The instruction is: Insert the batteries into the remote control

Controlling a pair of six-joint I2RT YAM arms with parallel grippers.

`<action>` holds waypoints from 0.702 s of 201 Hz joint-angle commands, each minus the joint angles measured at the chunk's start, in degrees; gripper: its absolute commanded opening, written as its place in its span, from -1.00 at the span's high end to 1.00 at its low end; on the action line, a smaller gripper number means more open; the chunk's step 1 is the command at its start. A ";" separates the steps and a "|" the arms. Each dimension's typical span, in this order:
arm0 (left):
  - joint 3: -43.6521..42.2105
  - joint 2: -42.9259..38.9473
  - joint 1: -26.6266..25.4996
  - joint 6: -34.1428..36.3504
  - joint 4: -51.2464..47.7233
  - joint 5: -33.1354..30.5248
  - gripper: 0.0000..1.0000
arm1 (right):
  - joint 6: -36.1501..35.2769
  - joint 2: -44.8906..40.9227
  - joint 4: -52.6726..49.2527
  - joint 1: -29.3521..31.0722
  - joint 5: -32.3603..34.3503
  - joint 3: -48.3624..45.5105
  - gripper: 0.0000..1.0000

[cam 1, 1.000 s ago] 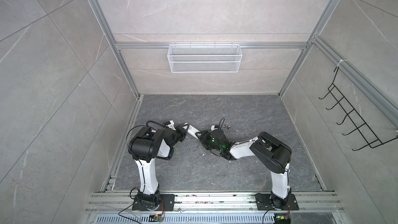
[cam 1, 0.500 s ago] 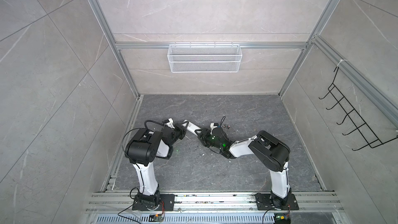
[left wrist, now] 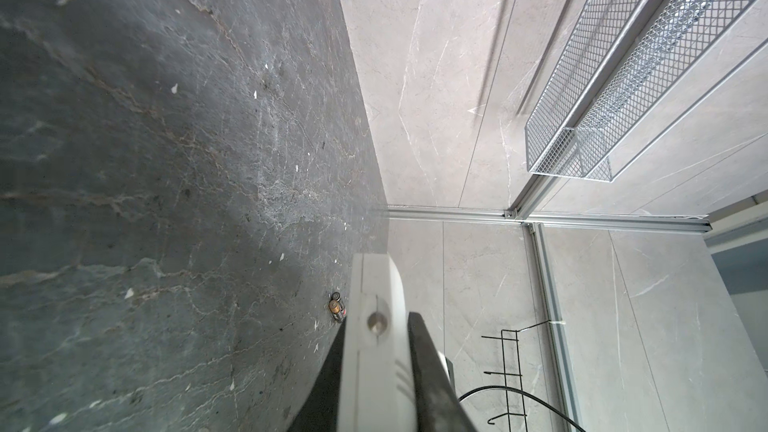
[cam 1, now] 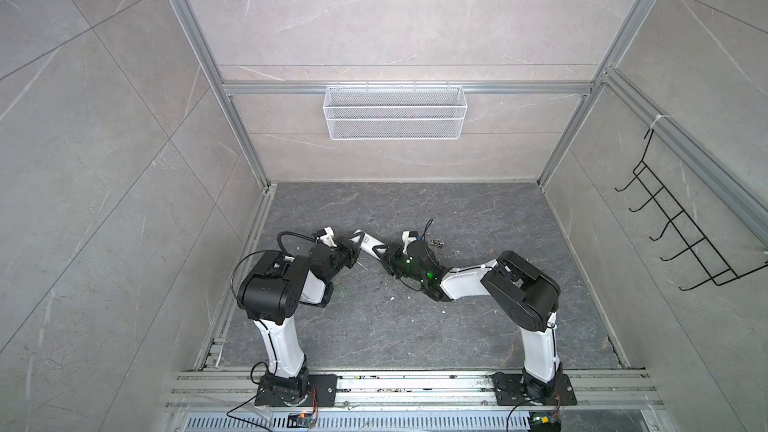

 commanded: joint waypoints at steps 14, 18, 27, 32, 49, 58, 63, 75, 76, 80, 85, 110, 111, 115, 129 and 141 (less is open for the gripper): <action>-0.53 -2.79 -0.01 -0.26 3.83 0.23 1.00 | -3.38 -2.30 -6.76 -0.18 0.70 1.18 0.44; -0.53 -2.92 0.11 -0.26 3.80 0.16 1.00 | -3.55 -2.34 -7.10 -0.18 0.70 1.27 0.46; -0.54 -3.13 0.23 -0.18 3.83 0.11 1.00 | -3.79 -2.39 -7.74 -0.24 0.78 1.28 0.51; -0.56 -3.30 0.30 -0.01 3.80 0.08 1.00 | -3.86 -2.39 -7.96 -0.21 0.79 1.36 0.56; -0.53 -3.72 0.78 0.05 3.83 0.02 1.00 | -4.12 -2.30 -8.87 -0.26 0.79 1.20 0.62; -0.57 -3.91 1.00 -0.20 3.83 -0.16 1.00 | -4.33 -2.30 -9.26 -0.19 0.78 0.91 0.62; -0.56 -4.01 1.12 -0.23 3.83 -0.12 1.00 | -4.25 -2.37 -9.62 -0.19 0.79 0.80 0.62; -0.57 -4.45 1.37 -0.12 3.83 -0.30 1.00 | -4.64 -2.55 -10.99 -0.23 0.94 0.58 0.62; -0.56 -4.46 1.34 -0.10 3.83 -0.31 1.00 | -4.69 -2.60 -11.11 -0.21 0.95 0.49 0.62; -0.65 -4.57 1.47 0.01 3.83 -0.41 1.00 | -4.93 -2.77 -11.65 -0.26 1.11 0.41 0.62; -0.73 -4.67 1.54 0.09 3.76 -0.58 1.00 | -5.31 -2.95 -12.38 -0.20 1.34 0.31 0.62; -0.97 -4.35 1.82 0.90 3.83 -1.43 1.00 | -7.19 -3.70 -17.21 -0.28 2.23 0.34 0.60; -1.03 -4.28 1.87 0.94 3.83 -1.40 1.00 | -7.28 -3.70 -17.38 -0.32 2.21 0.37 0.60; -0.98 -4.12 1.89 1.12 3.83 -1.60 1.00 | -7.65 -3.66 -18.58 -0.34 2.15 0.61 0.61; -0.79 -3.13 1.90 1.85 3.83 -1.87 1.00 | -8.76 -3.33 -22.52 -0.54 1.93 1.88 0.58; -0.55 -2.18 1.85 2.81 3.78 -1.89 1.00 | -9.29 -2.69 -24.58 -0.75 1.85 2.79 0.58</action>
